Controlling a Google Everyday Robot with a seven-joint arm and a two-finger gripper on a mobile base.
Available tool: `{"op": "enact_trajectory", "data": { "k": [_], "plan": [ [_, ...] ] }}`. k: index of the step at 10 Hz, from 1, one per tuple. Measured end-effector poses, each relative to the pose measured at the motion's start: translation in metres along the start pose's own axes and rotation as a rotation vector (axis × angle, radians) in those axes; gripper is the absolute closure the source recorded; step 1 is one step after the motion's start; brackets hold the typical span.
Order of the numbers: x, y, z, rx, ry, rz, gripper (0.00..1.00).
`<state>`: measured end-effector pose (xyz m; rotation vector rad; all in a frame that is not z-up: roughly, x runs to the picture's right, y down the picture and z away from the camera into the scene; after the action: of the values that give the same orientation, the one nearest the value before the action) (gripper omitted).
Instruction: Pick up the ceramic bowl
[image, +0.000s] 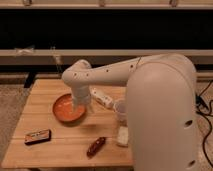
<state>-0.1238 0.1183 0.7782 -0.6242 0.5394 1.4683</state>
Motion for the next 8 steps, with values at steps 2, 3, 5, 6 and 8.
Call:
{"op": "enact_trajectory", "data": {
  "k": [2,3,5,6,8],
  "plan": [
    [-0.016,0.011,0.022,-0.004,0.0,0.008,0.35],
    [-0.023,0.013,0.028,-0.004,-0.003,0.012,0.35],
    [-0.043,0.012,0.043,-0.004,-0.013,0.02,0.35],
    [-0.048,0.01,0.05,-0.002,-0.015,0.022,0.35],
    [-0.059,0.007,0.065,-0.002,-0.015,0.029,0.35]
  ]
}}
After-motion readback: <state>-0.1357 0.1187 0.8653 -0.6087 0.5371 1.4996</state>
